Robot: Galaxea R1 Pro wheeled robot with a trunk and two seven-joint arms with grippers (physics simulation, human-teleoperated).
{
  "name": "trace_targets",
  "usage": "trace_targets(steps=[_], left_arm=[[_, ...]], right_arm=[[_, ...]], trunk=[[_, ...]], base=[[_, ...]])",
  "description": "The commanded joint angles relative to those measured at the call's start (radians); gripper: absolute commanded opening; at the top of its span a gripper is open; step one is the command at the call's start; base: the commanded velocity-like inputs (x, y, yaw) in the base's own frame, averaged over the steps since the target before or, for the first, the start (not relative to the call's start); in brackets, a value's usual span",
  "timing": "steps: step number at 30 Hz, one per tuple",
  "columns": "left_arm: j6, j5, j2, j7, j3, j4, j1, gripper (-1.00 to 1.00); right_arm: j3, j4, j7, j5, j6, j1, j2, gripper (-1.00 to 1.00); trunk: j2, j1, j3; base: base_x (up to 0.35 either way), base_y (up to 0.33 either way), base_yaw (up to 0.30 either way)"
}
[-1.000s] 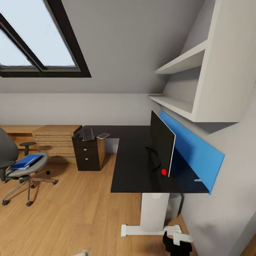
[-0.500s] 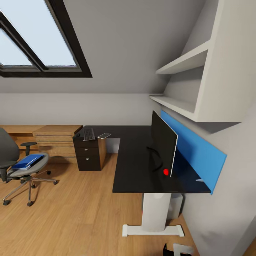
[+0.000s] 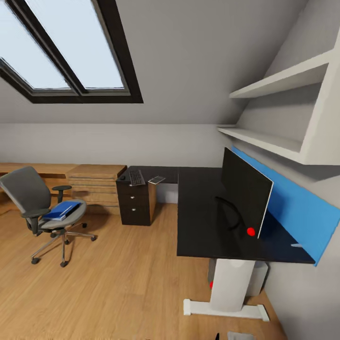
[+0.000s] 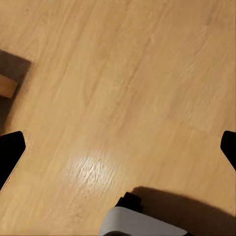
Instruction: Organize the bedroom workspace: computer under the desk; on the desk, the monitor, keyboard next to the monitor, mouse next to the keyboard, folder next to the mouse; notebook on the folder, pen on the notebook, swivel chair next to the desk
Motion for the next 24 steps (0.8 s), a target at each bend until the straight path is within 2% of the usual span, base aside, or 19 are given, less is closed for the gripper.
trace_targets(steps=[1, 7, 13, 18, 19, 24], left_arm=[[-0.001, 0.002, 0.002, 0.008, -0.007, 0.001, -0.001, 1.0], [-0.057, 0.003, 0.002, 0.008, -0.007, 0.004, -0.001, 1.0], [-0.066, 0.003, 0.001, 0.008, -0.007, 0.027, -0.001, 1.0], [-0.068, 0.004, 0.002, 0.008, -0.003, 0.047, -0.001, 1.0], [-0.068, 0.005, 0.003, 0.008, -0.002, 0.051, -0.001, 1.0], [-0.069, 0.004, 0.001, 0.007, -0.002, 0.052, -0.001, 1.0]], right_arm=[[-0.005, 0.001, -0.005, 0.01, -0.001, -0.001, 0.001, 1.0], [-0.005, 0.002, -0.005, 0.01, -0.002, -0.001, 0.001, 1.0], [-0.005, 0.012, -0.005, 0.01, -0.034, -0.001, 0.001, 1.0], [-0.006, 0.018, -0.005, 0.009, -0.068, -0.001, -0.001, 1.0], [-0.008, 0.021, -0.005, 0.009, -0.111, -0.001, -0.001, 1.0], [-0.008, 0.023, -0.005, 0.009, -0.123, -0.001, -0.001, 1.0]], trunk=[[-0.001, 0.0, -0.002], [-0.001, 0.0, -0.005], [-0.001, 0.0, -0.011], [-0.001, 0.0, -0.018], [-0.001, 0.0, -0.019], [-0.001, 0.0, -0.022]], base=[[0.0, 0.307, 0.27], [0.018, 0.266, 0.254], [0.153, 0.208, 0.192], [0.037, 0.039, 0.068], [0.003, 0.004, 0.006], [0.101, 0.077, 0.003]])
